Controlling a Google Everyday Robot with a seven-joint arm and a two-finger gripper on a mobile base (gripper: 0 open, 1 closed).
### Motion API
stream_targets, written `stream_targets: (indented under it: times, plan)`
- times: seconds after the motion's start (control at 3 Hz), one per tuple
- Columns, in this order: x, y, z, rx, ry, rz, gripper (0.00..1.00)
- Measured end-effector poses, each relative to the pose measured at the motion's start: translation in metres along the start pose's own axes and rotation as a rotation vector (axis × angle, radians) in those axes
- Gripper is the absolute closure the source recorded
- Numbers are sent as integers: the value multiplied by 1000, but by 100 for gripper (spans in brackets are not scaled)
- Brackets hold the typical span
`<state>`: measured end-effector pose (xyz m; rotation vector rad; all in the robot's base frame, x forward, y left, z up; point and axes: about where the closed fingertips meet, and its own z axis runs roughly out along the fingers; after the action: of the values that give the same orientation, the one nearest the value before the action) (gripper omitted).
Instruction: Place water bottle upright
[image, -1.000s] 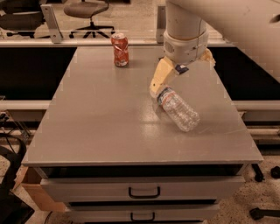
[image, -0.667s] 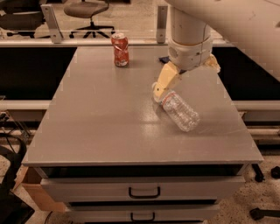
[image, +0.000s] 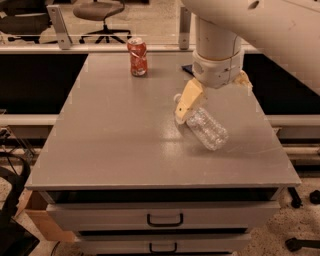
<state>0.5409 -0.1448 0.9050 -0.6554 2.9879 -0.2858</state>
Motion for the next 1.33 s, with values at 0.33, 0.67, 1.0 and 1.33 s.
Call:
stream_targets:
  times: [0.33,0.67,1.0,1.33]
  plan:
    - [1,7,5,-10,1,-8,0]
    - [-3,13,10,-21,-5,-25,0]
    - [-8,18,18,-43,-10,-34,0]
    - [-11,17,27,-65,-19,-33,0]
